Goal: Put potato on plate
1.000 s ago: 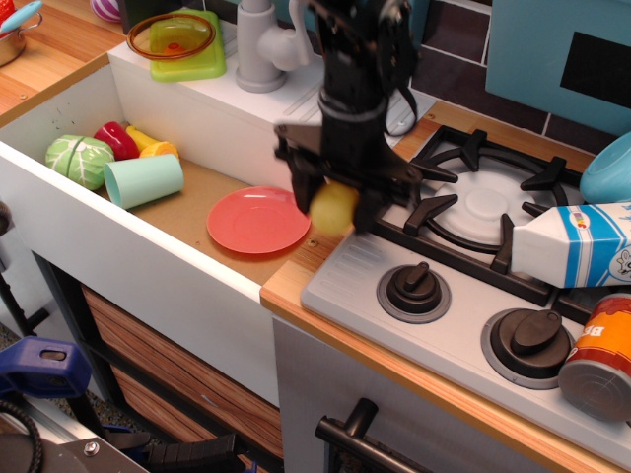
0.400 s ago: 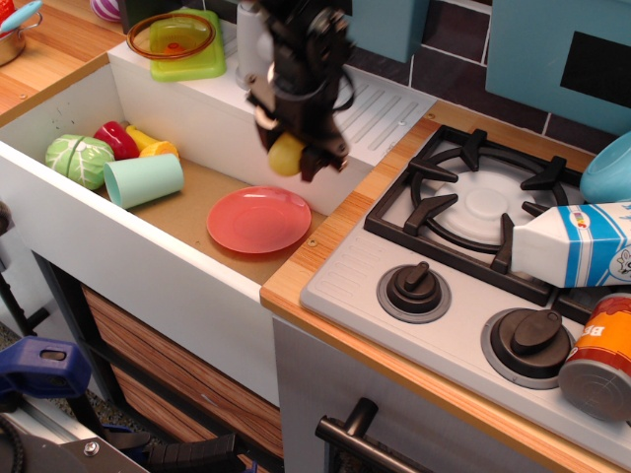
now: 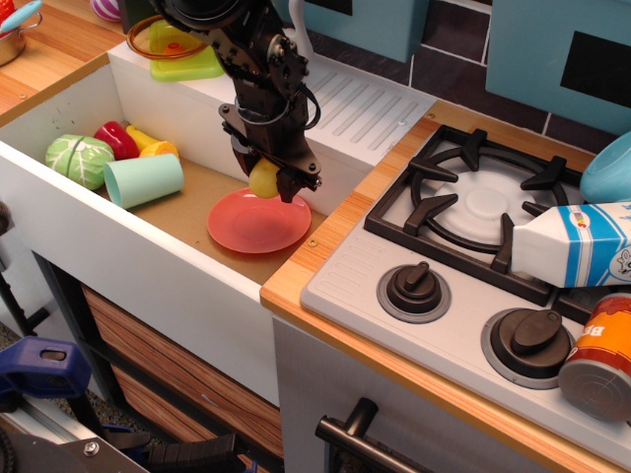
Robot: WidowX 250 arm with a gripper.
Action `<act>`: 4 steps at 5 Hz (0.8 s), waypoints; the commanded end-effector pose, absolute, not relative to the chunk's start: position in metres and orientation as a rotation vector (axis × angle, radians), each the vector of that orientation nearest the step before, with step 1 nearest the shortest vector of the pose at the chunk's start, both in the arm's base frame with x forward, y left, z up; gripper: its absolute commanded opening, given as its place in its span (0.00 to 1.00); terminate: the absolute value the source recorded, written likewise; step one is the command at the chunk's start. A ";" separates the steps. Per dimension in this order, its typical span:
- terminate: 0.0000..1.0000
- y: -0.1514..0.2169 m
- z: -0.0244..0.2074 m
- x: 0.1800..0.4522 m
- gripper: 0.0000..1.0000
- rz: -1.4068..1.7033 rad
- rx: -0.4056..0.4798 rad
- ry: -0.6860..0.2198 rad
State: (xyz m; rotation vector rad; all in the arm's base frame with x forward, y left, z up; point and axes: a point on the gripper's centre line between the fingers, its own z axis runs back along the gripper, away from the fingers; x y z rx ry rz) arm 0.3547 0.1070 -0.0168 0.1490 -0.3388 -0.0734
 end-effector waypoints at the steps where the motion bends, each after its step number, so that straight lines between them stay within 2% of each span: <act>1: 0.00 0.117 -0.006 0.369 1.00 -0.068 0.141 -0.366; 3: 0.00 0.117 -0.006 0.369 1.00 -0.068 0.141 -0.366; 4: 1.00 0.117 -0.006 0.369 1.00 -0.068 0.141 -0.366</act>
